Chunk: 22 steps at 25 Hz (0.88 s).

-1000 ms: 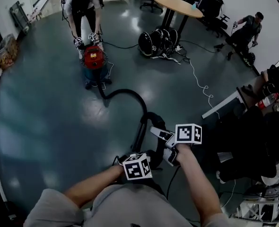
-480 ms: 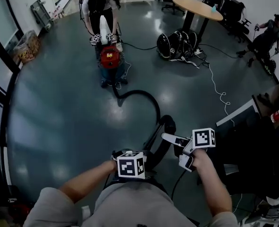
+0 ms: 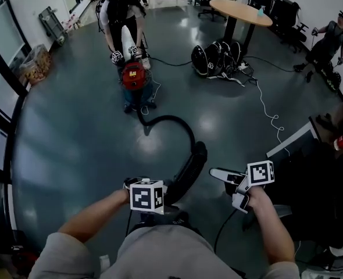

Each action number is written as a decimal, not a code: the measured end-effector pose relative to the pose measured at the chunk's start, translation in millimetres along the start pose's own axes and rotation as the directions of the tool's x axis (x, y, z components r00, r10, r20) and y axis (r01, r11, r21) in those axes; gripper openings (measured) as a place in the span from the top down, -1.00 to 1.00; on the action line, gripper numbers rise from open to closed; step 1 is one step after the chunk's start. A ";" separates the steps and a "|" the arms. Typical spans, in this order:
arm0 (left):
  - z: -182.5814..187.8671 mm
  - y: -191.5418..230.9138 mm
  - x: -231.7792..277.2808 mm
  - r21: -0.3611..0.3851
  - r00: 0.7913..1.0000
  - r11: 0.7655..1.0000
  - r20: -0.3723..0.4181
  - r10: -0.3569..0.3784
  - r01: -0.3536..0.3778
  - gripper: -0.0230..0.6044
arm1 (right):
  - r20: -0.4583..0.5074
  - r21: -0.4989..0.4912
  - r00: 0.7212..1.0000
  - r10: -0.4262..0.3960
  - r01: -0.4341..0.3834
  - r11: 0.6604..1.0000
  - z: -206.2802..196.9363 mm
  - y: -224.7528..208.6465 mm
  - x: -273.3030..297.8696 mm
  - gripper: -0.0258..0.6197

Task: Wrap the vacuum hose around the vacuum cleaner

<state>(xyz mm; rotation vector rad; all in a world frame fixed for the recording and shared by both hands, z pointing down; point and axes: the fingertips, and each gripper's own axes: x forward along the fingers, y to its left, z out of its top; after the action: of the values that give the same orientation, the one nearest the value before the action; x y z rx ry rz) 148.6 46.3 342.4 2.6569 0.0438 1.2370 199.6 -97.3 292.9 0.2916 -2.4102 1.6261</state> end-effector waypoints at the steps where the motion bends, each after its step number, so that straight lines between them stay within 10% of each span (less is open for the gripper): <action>1: 1.0 2.9 -4.5 -0.014 1.000 1.000 0.011 -0.002 0.002 0.31 | -0.019 -0.044 0.998 -0.056 0.055 0.998 -5.4 -8.5 -6.3 -0.07; 5: 13.2 18.8 -25.1 -0.058 0.998 0.998 0.057 0.016 -0.013 0.31 | -0.103 -0.363 0.973 -0.209 0.159 0.918 -25.2 -22.6 -3.7 -0.07; 13: 6.4 30.5 -69.6 -0.015 1.000 1.000 0.006 -0.015 0.015 0.31 | -0.108 -0.829 0.905 -0.411 0.146 0.540 -10.9 -21.9 56.2 -0.07; 17: -6.3 40.4 -96.0 0.016 0.999 0.999 0.015 -0.047 0.047 0.31 | 0.033 -0.950 0.882 -0.470 0.173 0.258 39.8 0.6 71.5 -0.07; 20: -19.8 46.3 -114.0 0.043 0.997 0.996 0.013 -0.081 0.080 0.31 | 0.062 -0.998 0.893 -0.447 0.053 -0.033 68.6 47.4 94.5 -0.07; 22: -27.5 53.4 -123.8 0.065 0.995 0.993 0.008 -0.100 0.099 0.31 | 0.024 -0.987 0.892 -0.452 -0.050 -0.150 78.5 68.8 117.1 -0.07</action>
<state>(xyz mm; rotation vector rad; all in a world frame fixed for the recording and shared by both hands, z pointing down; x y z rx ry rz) 44.3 -15.2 277.1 2.6804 0.2152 1.2084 62.6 -149.7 237.3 0.0480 -2.2885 -0.6679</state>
